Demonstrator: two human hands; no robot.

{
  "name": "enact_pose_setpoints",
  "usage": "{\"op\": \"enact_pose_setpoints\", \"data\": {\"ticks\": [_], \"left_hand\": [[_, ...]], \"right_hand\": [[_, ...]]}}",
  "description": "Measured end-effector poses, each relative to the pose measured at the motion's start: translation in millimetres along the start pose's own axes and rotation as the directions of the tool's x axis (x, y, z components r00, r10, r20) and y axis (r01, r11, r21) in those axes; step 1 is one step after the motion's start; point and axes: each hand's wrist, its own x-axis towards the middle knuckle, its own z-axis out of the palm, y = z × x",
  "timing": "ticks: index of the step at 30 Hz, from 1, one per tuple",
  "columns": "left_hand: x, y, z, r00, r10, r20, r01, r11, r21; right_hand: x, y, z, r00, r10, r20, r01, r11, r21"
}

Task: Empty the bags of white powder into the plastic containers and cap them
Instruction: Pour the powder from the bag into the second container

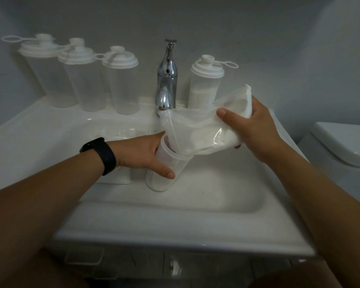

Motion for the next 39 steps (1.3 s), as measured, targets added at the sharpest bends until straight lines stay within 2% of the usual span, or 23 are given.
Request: {"op": "enact_pose_setpoints", "data": {"ticks": [39], "left_hand": [[-0.9, -0.1, 0.1, 1.0, -0.001, -0.02, 0.002, 1.0, 0.025]], "right_hand": [[-0.5, 0.0, 1.4, 1.0, 0.005, 0.003, -0.005, 1.0, -0.029]]}}
